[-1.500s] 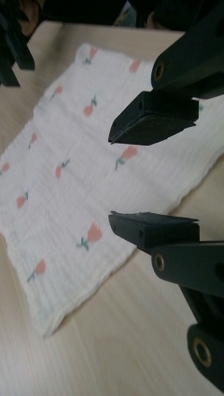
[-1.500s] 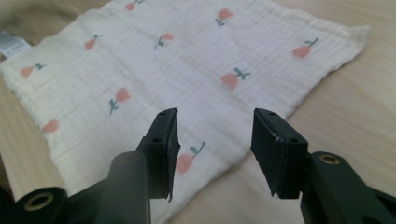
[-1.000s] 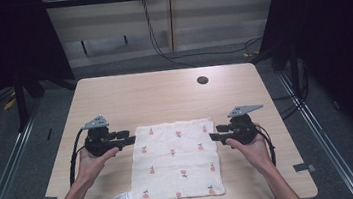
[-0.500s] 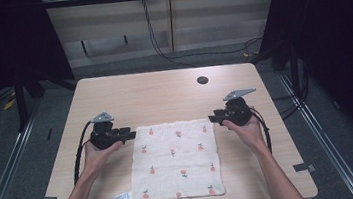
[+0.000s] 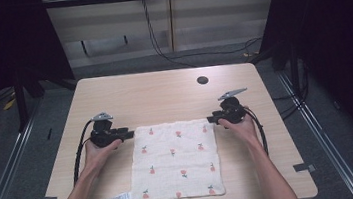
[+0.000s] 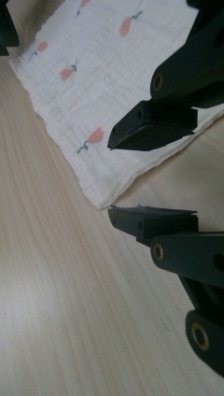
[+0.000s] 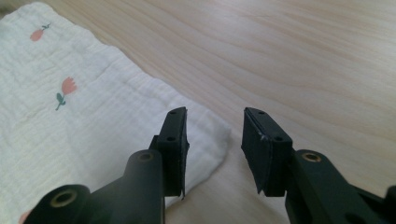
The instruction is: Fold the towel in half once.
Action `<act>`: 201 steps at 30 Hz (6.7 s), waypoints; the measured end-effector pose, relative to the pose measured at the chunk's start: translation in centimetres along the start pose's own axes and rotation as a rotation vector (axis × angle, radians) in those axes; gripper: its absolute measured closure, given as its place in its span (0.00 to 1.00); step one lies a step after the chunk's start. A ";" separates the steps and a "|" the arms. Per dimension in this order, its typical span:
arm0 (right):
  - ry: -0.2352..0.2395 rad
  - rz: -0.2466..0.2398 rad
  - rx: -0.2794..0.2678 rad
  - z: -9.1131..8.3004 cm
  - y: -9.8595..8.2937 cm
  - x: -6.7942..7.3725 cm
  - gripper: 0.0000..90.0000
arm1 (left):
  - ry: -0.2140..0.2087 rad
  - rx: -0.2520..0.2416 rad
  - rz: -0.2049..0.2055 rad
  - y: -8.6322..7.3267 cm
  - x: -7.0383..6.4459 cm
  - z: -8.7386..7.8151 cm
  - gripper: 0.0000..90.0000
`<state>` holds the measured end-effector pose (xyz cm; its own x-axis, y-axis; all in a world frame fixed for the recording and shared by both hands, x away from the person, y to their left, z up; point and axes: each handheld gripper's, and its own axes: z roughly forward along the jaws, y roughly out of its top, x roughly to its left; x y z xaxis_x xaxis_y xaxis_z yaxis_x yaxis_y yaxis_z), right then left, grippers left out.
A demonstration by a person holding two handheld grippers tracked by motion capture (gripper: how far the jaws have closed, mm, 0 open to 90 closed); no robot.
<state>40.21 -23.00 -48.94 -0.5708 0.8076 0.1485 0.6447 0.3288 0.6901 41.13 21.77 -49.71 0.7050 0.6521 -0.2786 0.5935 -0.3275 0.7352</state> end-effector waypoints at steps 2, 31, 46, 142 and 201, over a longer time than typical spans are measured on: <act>-0.010 -0.001 0.005 0.4 0.0 0.2 0.69 | 0.003 0.006 0.001 0.0 0.2 0.3 0.66; 0.052 0.010 -0.011 0.7 -0.7 1.0 0.98 | -0.020 0.020 -0.014 1.2 0.1 3.2 0.98; 0.086 0.021 -0.125 -2.6 1.0 0.9 0.98 | -0.036 -0.044 0.034 2.2 -1.2 0.2 0.98; 0.228 -0.130 -0.039 -11.6 -10.8 10.9 0.98 | -0.216 0.073 0.169 -7.6 -10.8 -8.2 0.98; 0.067 -0.131 0.040 -3.6 -6.4 8.5 0.56 | -0.092 0.119 0.155 -4.6 -6.1 -3.3 0.64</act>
<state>29.44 -20.02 -49.51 -0.6834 0.7222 0.1067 0.5813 0.4498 0.6780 32.85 21.56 -49.39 0.8206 0.5242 -0.2277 0.5132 -0.5005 0.6972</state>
